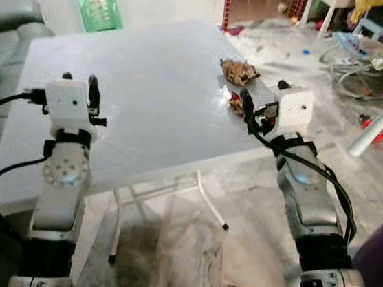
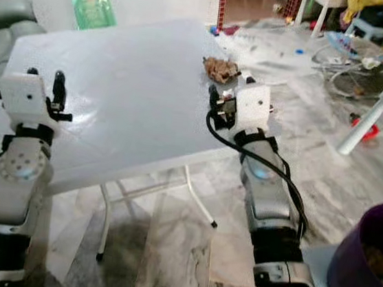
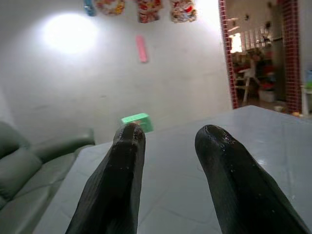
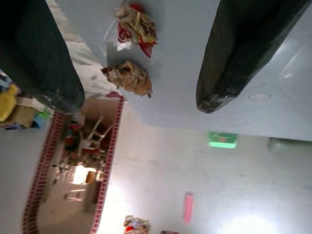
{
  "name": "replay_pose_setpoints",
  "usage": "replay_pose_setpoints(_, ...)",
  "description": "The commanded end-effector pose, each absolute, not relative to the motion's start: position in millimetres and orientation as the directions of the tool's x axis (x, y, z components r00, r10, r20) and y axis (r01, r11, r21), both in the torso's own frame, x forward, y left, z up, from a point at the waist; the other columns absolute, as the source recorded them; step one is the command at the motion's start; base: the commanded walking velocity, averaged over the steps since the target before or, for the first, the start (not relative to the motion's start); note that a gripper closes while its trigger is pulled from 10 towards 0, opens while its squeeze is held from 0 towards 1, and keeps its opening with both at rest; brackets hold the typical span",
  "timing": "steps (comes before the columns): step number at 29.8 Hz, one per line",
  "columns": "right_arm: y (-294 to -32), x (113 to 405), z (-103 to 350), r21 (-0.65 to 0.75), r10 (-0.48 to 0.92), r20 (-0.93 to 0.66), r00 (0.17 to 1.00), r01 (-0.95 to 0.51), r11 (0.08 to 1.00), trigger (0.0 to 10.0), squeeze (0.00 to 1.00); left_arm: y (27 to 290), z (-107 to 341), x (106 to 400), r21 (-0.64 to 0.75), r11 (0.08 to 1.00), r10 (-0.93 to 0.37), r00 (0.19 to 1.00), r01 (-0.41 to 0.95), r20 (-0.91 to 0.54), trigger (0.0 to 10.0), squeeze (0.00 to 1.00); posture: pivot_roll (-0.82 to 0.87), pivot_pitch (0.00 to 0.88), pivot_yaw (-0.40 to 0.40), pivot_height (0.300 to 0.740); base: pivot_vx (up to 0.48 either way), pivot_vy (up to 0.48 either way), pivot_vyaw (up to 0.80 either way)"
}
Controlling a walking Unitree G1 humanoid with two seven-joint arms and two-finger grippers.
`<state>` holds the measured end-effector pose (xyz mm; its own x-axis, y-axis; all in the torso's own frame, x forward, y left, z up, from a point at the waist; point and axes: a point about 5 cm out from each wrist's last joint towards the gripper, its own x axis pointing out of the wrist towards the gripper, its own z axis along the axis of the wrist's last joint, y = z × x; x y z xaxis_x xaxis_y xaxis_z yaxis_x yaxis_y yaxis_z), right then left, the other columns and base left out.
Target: Picking trash to rubbish bin
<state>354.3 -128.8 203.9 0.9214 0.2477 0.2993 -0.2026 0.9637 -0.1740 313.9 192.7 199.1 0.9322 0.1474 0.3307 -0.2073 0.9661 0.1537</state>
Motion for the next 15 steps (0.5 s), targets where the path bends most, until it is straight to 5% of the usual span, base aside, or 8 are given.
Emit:
replay_pose_setpoints(1,-127.5,354.3,206.9,-0.174,0.254,0.311,0.916,-0.207,0.963,10.0,0.00,188.2,206.7,313.6,0.161,0.969,0.119,0.924,-0.188,0.364,10.0,0.00,-0.03,0.052,0.046,0.740,0.000,0.000,0.00)
replay_pose_setpoints(13,-129.2,354.6,207.4,-0.181,0.246,0.312,0.918,-0.196,0.964,10.0,0.00,178.6,210.0,316.6,0.147,0.978,0.084,0.923,-0.149,0.376,10.0,0.00,-0.03,0.050,0.047,0.740,0.000,0.000,0.00)
replay_pose_setpoints(15,-126.3,353.9,208.2,-0.193,0.262,0.316,0.912,-0.208,0.959,10.0,0.00,178.6,208.8,317.1,0.129,0.980,0.092,0.925,-0.148,0.368,10.0,0.00,-0.03,0.049,0.048,0.740,0.000,-0.309,0.76)
